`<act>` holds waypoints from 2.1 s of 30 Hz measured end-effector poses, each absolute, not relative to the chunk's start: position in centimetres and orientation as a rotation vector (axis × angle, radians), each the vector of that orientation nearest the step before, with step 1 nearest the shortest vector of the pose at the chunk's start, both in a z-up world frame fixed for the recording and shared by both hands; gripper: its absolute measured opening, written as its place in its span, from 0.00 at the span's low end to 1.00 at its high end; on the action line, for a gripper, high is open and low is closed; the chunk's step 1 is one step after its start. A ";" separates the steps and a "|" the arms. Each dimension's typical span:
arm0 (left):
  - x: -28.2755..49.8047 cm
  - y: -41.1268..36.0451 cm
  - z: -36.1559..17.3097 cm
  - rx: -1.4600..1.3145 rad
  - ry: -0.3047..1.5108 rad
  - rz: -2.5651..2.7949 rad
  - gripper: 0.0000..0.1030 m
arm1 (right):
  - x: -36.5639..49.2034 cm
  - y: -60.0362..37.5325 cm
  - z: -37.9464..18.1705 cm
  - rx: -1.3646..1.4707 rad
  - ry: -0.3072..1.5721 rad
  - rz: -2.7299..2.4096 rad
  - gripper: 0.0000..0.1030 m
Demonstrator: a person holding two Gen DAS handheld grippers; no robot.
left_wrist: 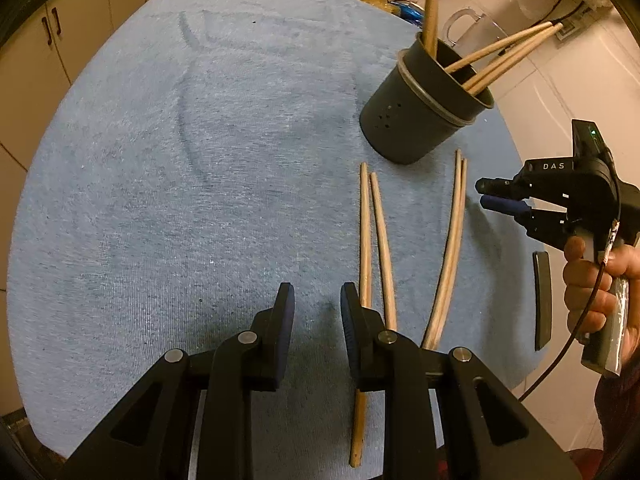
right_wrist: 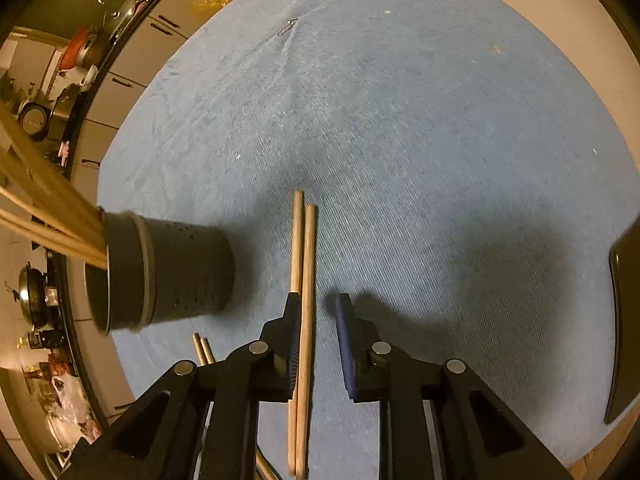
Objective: Organize utensils
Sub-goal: 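Close the left tool on a chopstick while the right tool grasps another chopstick, then raise the left tool's chopstick over the cup while the right tool carries its chopstick there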
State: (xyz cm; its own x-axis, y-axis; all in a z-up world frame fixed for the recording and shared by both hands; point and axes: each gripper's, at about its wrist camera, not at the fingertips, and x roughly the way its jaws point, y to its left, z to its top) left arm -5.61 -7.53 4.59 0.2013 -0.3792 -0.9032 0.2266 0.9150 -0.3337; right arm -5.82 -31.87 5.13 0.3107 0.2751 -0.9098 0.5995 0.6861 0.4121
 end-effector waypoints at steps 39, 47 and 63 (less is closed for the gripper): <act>-0.4 -15.3 2.5 0.048 1.313 -0.438 0.06 | -6.4 -30.8 3.6 0.620 1.409 -0.204 0.07; -1.5 -13.8 3.2 0.014 1.260 -0.435 0.06 | -7.8 -31.2 4.6 0.663 1.343 -0.184 0.06; -3.5 -10.8 9.6 -0.012 1.075 -0.426 0.06 | -11.1 -26.6 13.3 0.514 1.060 -0.067 0.06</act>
